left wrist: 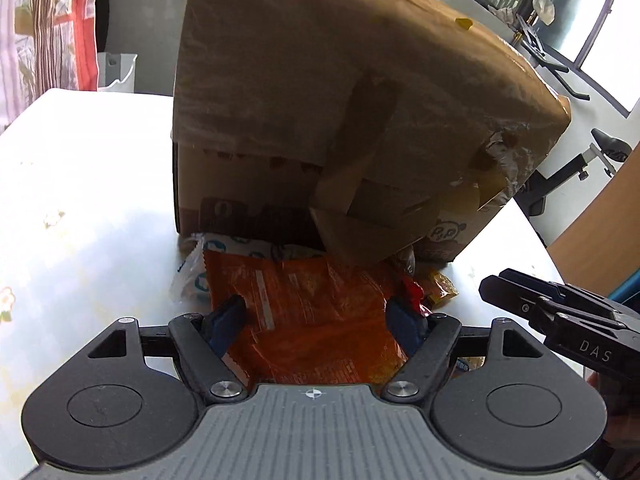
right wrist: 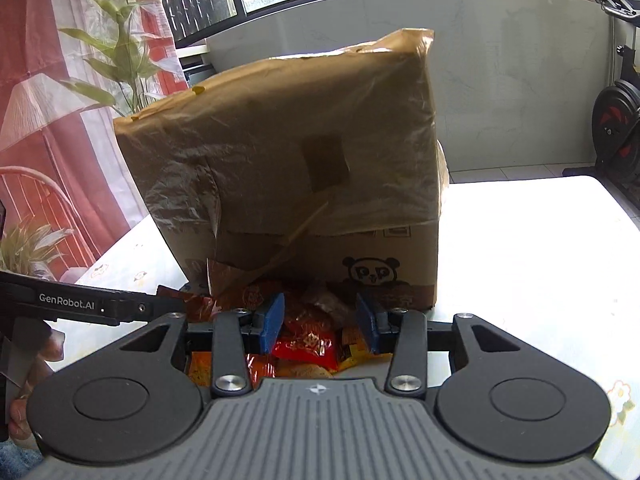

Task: Organize snacks
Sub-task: 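Move both grippers back down to the snacks beside the box, then grasp orange cracker bag with left gripper while right gripper grasps orange biscuit bar packet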

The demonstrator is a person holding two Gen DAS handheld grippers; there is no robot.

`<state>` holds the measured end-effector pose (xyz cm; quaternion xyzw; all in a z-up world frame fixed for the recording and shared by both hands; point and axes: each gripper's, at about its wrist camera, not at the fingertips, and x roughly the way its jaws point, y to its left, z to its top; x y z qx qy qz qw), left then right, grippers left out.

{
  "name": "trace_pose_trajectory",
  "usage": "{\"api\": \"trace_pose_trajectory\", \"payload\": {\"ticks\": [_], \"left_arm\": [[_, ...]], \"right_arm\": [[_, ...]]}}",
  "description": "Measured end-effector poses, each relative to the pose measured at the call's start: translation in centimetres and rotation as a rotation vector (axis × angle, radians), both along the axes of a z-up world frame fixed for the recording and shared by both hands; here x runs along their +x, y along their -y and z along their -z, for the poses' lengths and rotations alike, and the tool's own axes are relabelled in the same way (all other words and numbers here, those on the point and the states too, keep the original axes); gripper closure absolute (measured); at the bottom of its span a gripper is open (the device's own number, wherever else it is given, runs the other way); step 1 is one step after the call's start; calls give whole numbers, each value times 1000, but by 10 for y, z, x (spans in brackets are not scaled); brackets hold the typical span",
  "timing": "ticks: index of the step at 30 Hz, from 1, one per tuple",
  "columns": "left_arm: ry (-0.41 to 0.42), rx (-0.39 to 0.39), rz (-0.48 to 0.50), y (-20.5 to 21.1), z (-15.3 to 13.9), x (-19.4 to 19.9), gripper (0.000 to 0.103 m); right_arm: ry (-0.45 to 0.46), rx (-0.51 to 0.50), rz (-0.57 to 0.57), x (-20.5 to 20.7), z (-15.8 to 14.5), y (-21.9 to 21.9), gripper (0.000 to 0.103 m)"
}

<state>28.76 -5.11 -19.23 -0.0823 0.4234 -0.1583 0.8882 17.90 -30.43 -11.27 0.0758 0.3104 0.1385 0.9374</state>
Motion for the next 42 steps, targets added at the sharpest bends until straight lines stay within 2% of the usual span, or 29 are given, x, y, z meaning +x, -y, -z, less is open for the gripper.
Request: {"api": "trace_pose_trajectory", "payload": {"ticks": [5,8,11,18,23,26,29,36,37,39,42], "left_arm": [[-29,-17,-39,-5,12,1,12],[-33,6,-34,0,14,-2,8],[-25,73,-24,8,12,-4,7],[-17,104,-76,5,4,-9,7],[4,60,-91,-6,-3,-12,7],[-50,48,-100,-9,6,-9,7],[-81,-7,-74,-7,16,-9,4],[-94,10,-14,9,33,-6,4],[-88,-1,-12,8,32,-6,5],[-94,-29,7,3,31,-7,19],[-74,-24,14,-2,23,-12,33]], "right_arm": [[-51,-22,-3,-6,19,6,60],[-73,-35,-10,-7,28,5,60],[-85,-24,-14,-8,32,5,60],[-90,-17,-24,-7,32,4,60],[-95,-15,-37,-6,33,1,60],[-99,-25,-42,-5,35,0,60],[-109,-30,-47,-5,37,-2,60],[-118,-38,-54,-5,39,-3,60],[-119,-39,-53,-5,39,-3,60],[-119,-45,-57,-5,39,-4,60],[-115,-88,-86,-4,39,-9,52]]}}
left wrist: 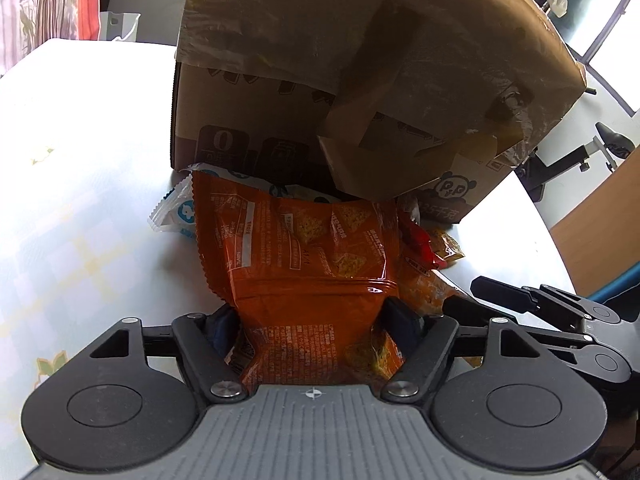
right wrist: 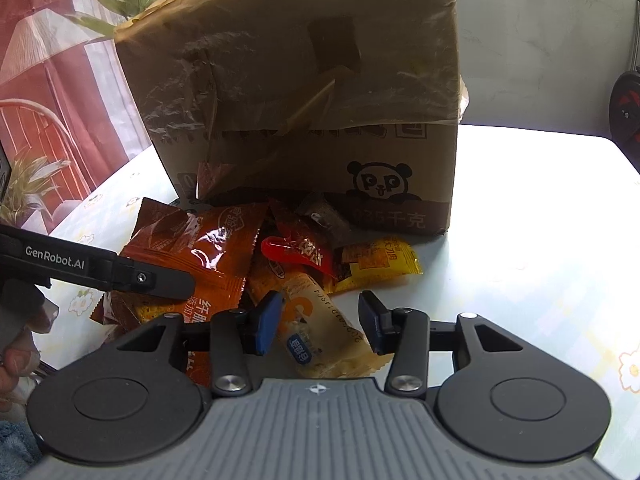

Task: Organize snacks
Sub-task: 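Grasp orange cracker bag with left gripper while right gripper grasps orange biscuit bar packet, then carry orange bag and biscuit bar over the box and open both grippers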

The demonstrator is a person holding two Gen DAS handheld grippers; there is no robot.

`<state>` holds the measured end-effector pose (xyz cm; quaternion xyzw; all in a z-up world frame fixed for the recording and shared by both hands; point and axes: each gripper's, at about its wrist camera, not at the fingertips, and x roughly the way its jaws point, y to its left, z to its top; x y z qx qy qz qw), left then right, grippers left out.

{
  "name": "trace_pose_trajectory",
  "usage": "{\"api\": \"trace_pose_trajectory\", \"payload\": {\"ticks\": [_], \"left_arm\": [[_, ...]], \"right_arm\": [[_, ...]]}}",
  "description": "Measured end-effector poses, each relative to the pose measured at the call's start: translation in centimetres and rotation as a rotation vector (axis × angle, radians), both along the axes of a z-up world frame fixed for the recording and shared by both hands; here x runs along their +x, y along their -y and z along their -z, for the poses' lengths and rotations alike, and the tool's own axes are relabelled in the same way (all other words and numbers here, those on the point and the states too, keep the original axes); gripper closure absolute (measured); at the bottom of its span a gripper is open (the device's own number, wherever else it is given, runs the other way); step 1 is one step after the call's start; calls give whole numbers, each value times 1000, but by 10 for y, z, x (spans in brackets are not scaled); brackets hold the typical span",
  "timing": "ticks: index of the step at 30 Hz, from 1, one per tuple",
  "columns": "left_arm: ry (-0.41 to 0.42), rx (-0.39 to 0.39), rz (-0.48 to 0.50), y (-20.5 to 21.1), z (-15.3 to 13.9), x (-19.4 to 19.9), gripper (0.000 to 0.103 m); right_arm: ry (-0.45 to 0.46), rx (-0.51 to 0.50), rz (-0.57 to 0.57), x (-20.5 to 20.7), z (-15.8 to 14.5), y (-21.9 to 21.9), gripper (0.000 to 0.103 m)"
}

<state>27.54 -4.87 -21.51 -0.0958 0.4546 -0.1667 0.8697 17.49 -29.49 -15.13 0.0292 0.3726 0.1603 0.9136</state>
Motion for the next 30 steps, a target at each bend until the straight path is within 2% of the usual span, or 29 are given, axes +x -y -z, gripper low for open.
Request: {"api": "trace_pose_trajectory", "payload": {"ticks": [2,7,13,17,23,27,30], "left_arm": [[10,-6,5,-5,-7,-3,36],[43,1,2,-16,-26,-15,36],[58,41,-7,-32,-37,-33,36],[43,54,-53,-48,-35,-41,36],[58,59,-100,-65,-38,-48,36],[109,67,-105,-69,-49,-55,36],[155,76,-101,-69,-58,-59,36]], "right_arm": [[5,-27,-31,2,0,-5,48],[-1,-87,-128,11,5,-20,47],[-20,-134,-136,15,13,-28,47],[-26,-150,-150,8,13,-31,60],[-55,-116,-154,-10,10,-27,63],[-79,-71,-144,-21,6,-21,64],[-57,-33,-146,-31,-5,-15,64]]}}
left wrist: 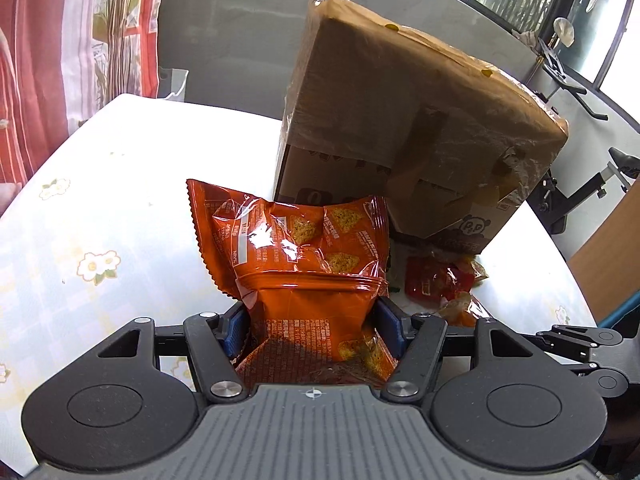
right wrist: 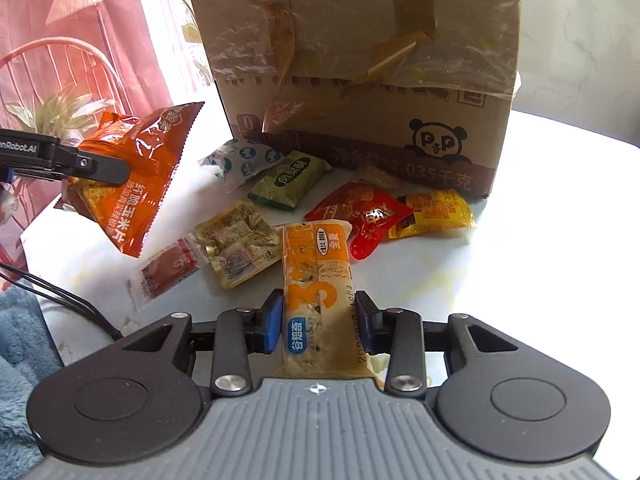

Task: Organize snacks
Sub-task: 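Carry orange bag and biscuit bar over the box and open both grippers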

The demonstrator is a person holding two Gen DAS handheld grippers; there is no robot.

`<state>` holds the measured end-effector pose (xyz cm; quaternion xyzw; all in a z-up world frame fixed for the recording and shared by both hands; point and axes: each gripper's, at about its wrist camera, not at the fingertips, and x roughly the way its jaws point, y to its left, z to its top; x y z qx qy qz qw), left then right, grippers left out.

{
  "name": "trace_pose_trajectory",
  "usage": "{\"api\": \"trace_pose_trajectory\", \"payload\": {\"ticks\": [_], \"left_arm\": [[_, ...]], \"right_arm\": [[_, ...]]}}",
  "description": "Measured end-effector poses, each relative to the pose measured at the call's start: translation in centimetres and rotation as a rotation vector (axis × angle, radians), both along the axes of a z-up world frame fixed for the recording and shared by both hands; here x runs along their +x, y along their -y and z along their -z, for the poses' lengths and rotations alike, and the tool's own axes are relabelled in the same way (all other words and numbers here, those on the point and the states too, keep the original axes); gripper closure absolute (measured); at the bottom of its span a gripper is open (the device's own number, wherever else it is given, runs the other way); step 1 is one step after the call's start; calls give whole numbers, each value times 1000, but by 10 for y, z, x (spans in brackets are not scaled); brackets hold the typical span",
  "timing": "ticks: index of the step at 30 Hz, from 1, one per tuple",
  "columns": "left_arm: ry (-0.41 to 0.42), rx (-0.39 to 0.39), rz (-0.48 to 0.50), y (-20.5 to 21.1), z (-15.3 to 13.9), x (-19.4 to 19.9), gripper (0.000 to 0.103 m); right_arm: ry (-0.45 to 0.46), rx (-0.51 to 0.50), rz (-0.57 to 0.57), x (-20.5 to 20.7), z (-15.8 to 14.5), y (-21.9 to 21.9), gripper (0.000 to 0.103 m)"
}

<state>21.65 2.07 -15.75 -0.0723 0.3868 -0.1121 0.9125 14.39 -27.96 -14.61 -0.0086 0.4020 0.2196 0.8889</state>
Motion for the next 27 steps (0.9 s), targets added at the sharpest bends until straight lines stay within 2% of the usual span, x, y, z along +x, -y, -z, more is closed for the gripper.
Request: {"api": "trace_pose_trajectory", "payload": {"ticks": [8,16,19,22,25,27], "left_arm": [[136,44,19,4,-31,-6,36],[317,63,81,17,-94,10,36],[373,58,109,29,-120,27,36],[390,50,135,44,-140,50,36],[409,84,158,67,-151,81,36],[393,95,161,84,-154,105,36]], "right_arm": [[127,87,58,-12,-47,18,64],[342,161,100,0,-124,34,64],[412,162,105,15,-151,37,64],[456,134,113,36,-169,37,64],[458,141,139,64,-177,38,64],[447,156,168,86,-179,38,64]]}}
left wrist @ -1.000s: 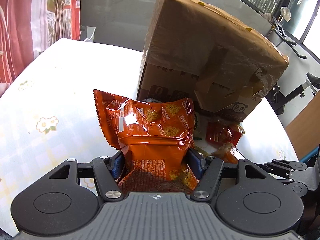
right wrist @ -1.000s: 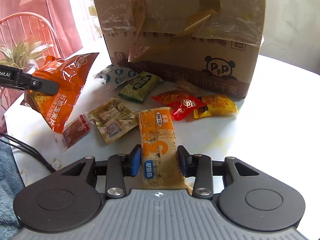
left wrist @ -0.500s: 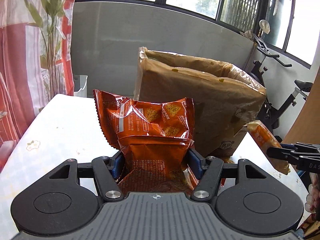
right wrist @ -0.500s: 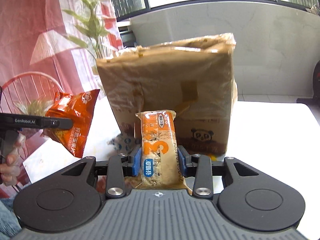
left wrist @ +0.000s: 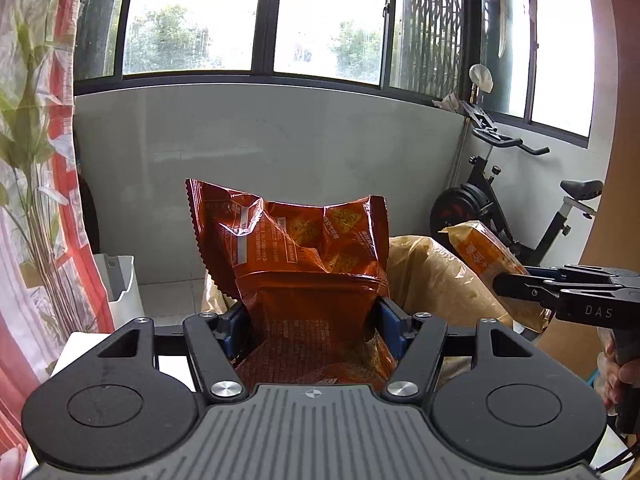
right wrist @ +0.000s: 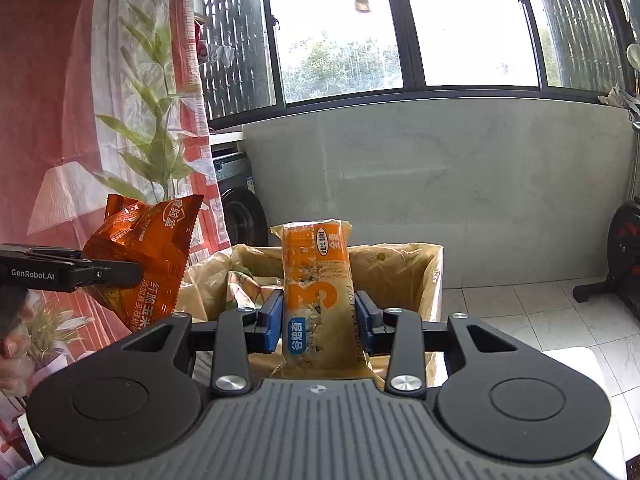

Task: Organize snacks
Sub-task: 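Carry orange bag and biscuit bar over the box and open both grippers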

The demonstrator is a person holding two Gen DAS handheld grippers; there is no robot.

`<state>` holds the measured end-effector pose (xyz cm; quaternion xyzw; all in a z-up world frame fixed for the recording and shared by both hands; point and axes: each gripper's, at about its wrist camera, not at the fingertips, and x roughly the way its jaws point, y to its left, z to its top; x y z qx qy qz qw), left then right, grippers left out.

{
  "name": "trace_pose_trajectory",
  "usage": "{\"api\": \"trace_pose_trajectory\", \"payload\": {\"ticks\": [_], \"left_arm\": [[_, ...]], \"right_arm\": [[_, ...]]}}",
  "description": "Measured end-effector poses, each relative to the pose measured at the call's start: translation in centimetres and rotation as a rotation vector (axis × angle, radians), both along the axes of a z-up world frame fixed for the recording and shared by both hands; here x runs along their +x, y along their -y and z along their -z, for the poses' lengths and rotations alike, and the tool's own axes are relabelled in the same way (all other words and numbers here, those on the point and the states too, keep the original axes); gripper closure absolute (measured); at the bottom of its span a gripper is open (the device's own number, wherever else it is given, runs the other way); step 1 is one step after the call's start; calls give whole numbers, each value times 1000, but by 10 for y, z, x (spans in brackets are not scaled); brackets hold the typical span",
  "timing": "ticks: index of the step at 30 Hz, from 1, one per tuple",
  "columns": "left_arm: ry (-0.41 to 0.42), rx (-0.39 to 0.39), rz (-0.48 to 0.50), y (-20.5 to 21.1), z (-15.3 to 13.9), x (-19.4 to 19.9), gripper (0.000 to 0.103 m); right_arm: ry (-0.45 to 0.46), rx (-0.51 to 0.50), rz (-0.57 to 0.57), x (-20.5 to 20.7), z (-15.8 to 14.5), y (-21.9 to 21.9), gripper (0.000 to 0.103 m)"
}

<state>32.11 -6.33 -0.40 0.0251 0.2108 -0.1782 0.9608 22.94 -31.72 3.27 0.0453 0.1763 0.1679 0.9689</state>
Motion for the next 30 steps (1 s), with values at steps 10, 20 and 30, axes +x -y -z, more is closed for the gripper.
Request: {"api": "trace_pose_trajectory", "payload": {"ticks": [10,20,30], "left_arm": [[-100,73,-30,68,27,103,34],[-163,56,21,69,48,131,18],[-69,14,26,28,20,74,20]], "right_arm": [[-72,65,106,88,14,-7,64],[-134,54,143,96,43,5,50],[-47,50,92,56,28,-1,50]]}}
